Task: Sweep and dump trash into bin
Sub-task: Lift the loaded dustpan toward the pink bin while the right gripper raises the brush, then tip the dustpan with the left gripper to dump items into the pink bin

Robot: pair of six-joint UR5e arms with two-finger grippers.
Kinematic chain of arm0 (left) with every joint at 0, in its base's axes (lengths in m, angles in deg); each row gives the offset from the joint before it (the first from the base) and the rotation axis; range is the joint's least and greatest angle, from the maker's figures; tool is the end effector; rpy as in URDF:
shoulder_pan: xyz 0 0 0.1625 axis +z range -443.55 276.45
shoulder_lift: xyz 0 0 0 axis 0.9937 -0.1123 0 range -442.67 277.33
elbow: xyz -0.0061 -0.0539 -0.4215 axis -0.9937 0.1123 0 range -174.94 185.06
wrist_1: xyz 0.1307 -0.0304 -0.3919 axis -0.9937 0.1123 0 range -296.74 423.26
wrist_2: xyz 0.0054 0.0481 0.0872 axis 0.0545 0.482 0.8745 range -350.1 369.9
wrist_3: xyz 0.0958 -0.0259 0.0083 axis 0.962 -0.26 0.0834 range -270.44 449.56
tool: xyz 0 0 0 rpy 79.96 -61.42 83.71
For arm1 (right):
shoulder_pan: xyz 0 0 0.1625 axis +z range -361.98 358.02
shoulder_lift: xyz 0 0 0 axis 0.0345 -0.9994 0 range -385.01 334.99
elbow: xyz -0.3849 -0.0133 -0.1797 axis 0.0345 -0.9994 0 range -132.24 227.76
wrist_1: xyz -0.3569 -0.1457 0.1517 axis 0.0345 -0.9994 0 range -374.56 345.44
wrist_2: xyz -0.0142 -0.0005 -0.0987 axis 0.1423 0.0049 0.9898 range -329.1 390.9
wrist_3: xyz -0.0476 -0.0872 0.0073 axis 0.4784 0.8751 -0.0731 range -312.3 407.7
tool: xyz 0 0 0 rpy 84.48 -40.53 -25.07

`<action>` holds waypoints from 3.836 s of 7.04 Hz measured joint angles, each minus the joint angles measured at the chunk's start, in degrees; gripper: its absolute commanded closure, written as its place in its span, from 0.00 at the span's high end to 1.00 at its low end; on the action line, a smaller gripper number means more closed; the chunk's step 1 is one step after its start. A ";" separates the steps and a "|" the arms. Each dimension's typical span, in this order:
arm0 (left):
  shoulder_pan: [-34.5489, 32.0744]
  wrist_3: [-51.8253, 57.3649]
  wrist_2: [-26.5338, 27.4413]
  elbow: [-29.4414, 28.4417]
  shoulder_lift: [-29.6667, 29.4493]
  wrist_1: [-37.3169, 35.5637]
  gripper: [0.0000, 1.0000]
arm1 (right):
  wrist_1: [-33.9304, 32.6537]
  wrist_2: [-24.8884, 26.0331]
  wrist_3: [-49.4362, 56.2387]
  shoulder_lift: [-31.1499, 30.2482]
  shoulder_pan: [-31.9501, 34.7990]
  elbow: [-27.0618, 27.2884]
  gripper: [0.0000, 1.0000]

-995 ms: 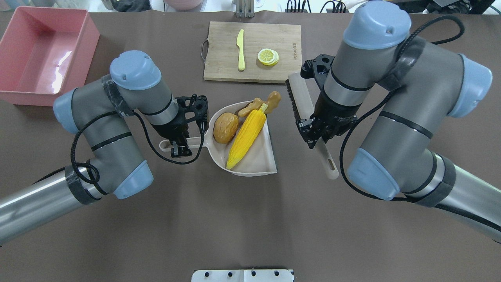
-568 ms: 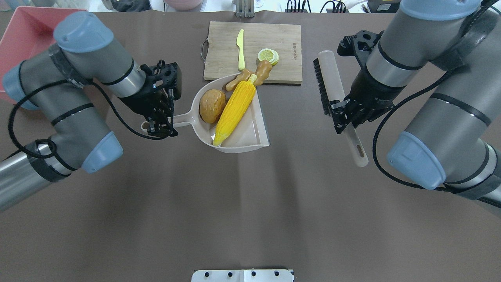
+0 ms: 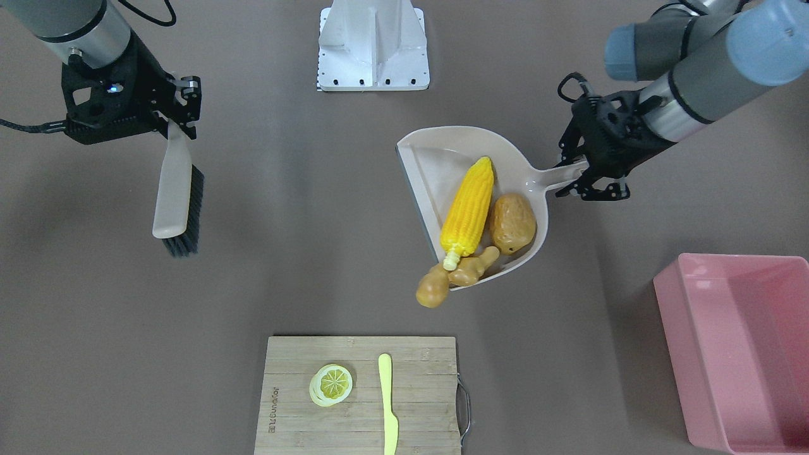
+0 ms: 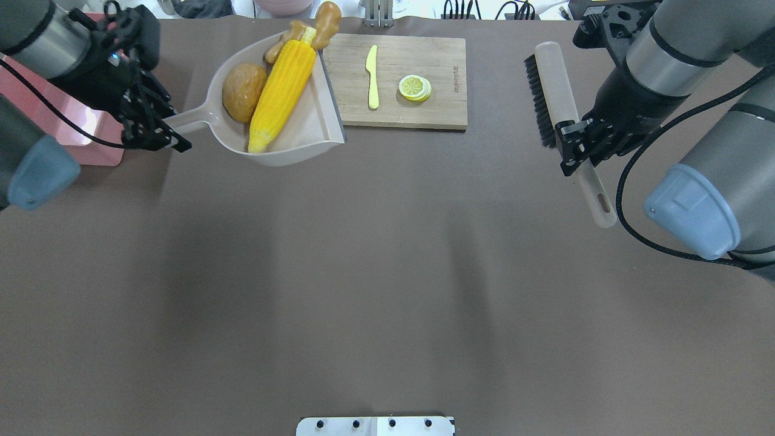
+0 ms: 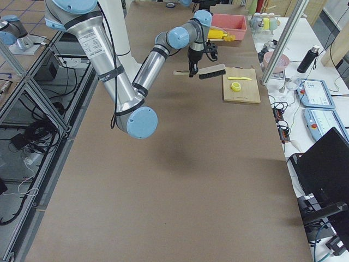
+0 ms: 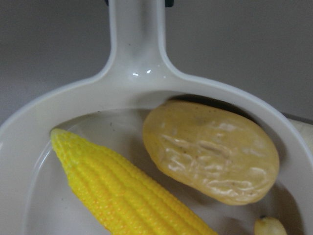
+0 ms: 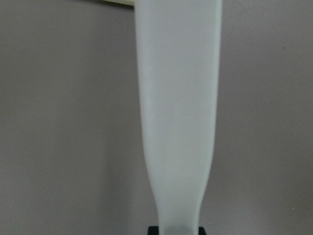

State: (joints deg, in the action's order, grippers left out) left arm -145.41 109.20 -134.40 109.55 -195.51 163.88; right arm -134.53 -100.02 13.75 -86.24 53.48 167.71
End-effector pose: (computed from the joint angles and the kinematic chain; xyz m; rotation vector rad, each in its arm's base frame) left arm 0.2306 -0.5421 0.2811 0.7437 0.9982 1.1251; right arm -0.2455 -0.4767 0.2179 0.0036 -0.8480 -0.1889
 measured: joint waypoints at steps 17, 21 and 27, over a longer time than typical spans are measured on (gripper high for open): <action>-29.82 43.97 29.63 -9.60 10.31 -22.97 0.00 | 0.12 0.13 3.11 -0.66 4.69 1.75 0.00; -24.81 43.07 40.10 -10.20 5.20 -30.10 0.00 | 0.03 0.14 2.49 -0.82 4.16 2.51 0.00; -27.12 37.17 20.66 -1.70 3.90 -30.63 0.00 | -0.07 0.14 2.39 -1.59 4.63 3.52 0.00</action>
State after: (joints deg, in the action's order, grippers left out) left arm -172.52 146.37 -113.75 107.85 -191.61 133.25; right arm -134.60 -99.88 16.14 -87.83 58.11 171.23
